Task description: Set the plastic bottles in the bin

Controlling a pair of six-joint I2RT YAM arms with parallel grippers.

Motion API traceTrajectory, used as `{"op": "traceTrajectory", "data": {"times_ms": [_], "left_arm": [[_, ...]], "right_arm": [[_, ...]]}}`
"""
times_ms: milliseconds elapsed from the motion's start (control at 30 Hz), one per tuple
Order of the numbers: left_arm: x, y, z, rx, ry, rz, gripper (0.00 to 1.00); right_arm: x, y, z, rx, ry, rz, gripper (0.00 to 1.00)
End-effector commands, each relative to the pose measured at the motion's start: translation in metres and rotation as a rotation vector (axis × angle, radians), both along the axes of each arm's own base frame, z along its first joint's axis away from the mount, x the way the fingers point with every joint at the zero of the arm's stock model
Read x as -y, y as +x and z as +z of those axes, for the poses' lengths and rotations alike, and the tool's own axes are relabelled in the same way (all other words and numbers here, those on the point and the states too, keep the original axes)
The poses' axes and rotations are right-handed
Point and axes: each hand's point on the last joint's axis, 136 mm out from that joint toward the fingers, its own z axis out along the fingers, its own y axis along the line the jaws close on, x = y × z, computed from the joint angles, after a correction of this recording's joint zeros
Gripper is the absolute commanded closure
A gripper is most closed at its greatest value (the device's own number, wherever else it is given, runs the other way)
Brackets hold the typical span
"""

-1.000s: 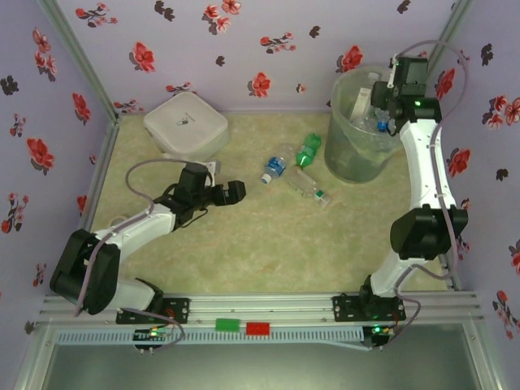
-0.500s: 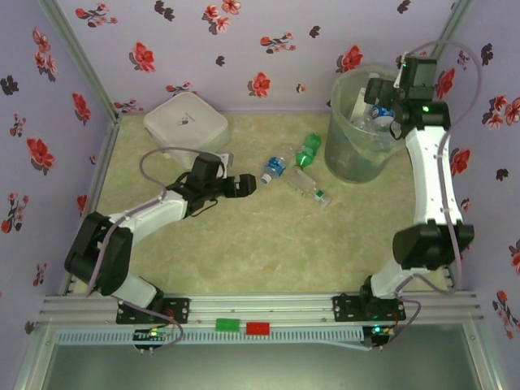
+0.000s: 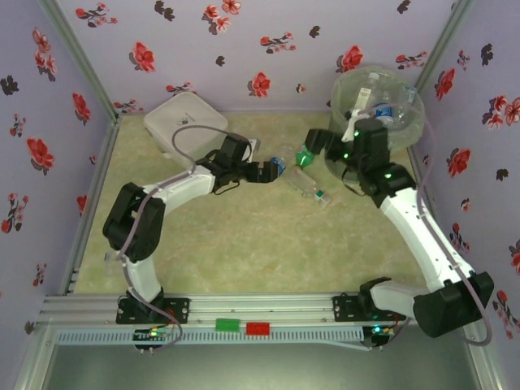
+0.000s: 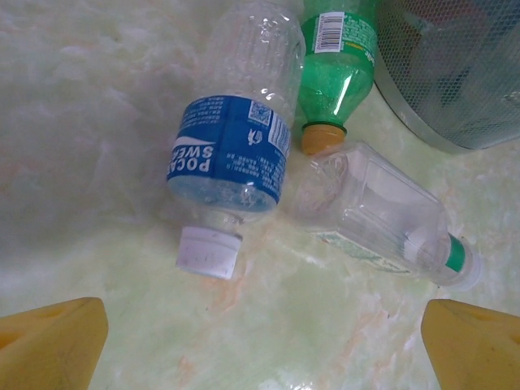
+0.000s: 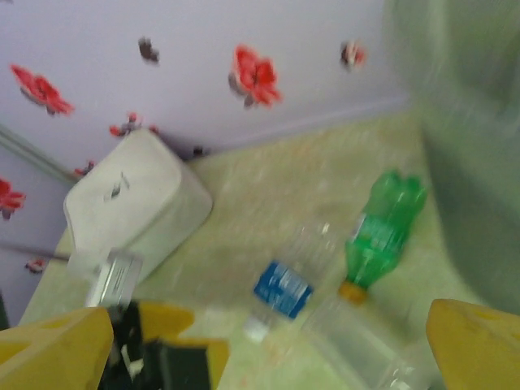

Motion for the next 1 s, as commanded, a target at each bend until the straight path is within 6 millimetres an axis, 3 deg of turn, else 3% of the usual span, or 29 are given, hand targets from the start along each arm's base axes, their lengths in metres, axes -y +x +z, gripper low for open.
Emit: {"op": "traceTrajectory", "data": {"times_ms": [0,200,400,500,700,967], "left_arm": [[0.009,0.004,-0.015,-0.027,0.068,-0.059,0.05],[0.021,0.007,-0.043,-0.073,0.143,-0.116,0.19],[0.024,0.005,-0.063,-0.098,0.18,-0.146,0.3],[0.024,0.005,-0.071,-0.111,0.195,-0.154,0.33],[0.027,0.008,-0.086,-0.122,0.224,-0.178,0.41],[0.031,0.016,-0.089,-0.108,0.247,-0.21,0.6]], "right_arm": [[-0.007,-0.009,-0.001,0.034,0.11,-0.02,0.0],[-0.001,-0.019,-0.061,-0.052,0.1,-0.054,0.0],[0.005,-0.023,-0.104,-0.137,0.063,-0.08,0.0],[0.004,-0.024,-0.113,-0.16,0.059,-0.077,0.0],[0.003,-0.02,-0.112,-0.156,0.054,-0.077,0.0],[0.002,-0.018,-0.11,-0.158,0.054,-0.077,0.0]]}}
